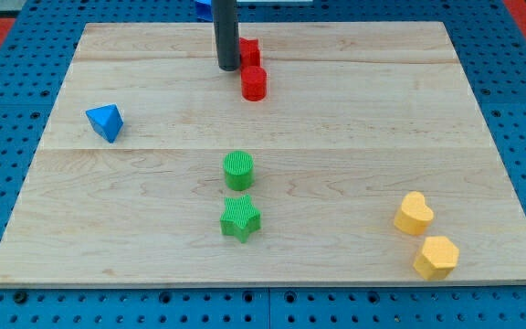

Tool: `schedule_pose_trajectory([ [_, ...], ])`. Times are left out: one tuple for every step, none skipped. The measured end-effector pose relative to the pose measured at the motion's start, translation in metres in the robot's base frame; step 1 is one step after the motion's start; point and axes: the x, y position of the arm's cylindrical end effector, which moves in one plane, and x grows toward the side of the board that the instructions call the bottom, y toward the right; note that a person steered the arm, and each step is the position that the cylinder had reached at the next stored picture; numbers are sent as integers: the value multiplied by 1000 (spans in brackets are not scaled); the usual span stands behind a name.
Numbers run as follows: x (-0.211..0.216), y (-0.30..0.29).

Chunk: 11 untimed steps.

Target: Place the red circle to the top center of the board

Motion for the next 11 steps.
schedule_pose_trajectory([
  [-10,49],
  [-24,79],
  [-34,90],
  [30,119],
  [73,59],
  [64,10],
  [34,2],
  [33,-17],
  [22,-31],
  [-3,-31],
  [-14,-31],
])
